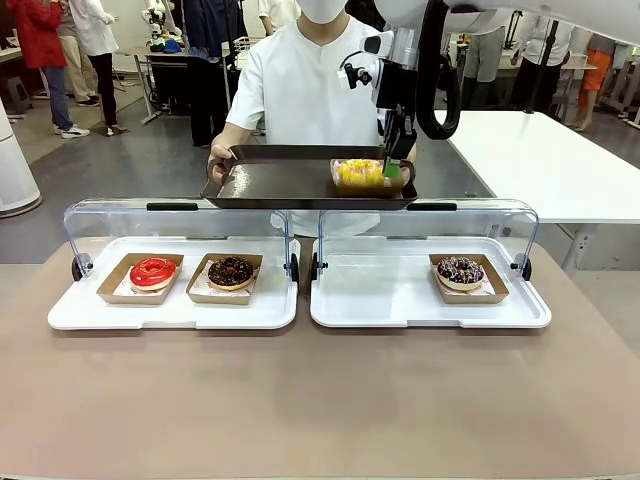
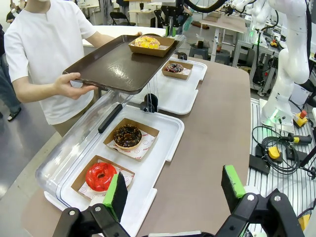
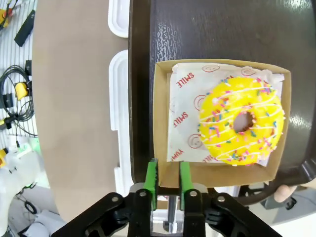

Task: Provide the desired donut to the person.
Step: Place the picked Paper togo box onto the Handle tray extended by the person, then pick up and lift the Paper togo box containing the Donut pointed at by the person.

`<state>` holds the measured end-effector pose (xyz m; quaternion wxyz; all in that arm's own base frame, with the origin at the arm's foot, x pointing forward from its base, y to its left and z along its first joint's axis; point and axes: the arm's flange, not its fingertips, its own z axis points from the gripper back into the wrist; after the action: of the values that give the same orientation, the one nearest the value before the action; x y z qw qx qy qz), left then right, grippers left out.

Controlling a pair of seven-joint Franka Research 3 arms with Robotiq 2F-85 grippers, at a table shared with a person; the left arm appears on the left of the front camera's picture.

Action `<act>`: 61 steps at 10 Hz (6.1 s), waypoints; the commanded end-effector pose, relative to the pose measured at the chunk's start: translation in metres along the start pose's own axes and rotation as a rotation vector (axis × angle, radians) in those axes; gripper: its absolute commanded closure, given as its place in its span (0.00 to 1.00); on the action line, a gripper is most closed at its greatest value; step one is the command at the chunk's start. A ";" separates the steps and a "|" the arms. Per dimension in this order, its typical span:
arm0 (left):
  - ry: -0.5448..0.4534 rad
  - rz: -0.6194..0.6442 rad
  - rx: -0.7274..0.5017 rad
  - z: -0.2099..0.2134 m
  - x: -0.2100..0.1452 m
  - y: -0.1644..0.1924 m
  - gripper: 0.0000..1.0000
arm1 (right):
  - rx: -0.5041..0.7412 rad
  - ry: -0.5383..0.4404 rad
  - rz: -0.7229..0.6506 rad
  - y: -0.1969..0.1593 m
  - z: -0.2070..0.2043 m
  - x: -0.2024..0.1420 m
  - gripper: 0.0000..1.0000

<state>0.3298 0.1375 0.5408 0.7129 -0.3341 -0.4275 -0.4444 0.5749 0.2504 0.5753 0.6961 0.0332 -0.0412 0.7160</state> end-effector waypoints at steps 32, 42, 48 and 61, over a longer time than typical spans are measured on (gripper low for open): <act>-0.021 -0.018 -0.003 0.002 0.000 0.001 0.00 | -0.108 0.065 -0.049 0.180 0.065 -0.079 0.00; -0.021 -0.018 -0.003 0.002 0.000 0.001 0.00 | -0.113 0.052 -0.042 0.182 0.064 -0.080 0.00; -0.021 -0.018 -0.003 0.002 0.000 0.001 0.00 | -0.205 -0.640 -0.072 0.211 0.093 -0.302 0.00; -0.021 -0.018 -0.003 0.002 0.000 0.001 0.00 | -0.208 -0.914 -0.204 0.231 -0.013 -0.425 0.00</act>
<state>0.3302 0.1377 0.5411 0.7134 -0.3336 -0.4270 -0.4443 0.3511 -0.1787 0.5184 0.6843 0.2536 -0.3986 0.5555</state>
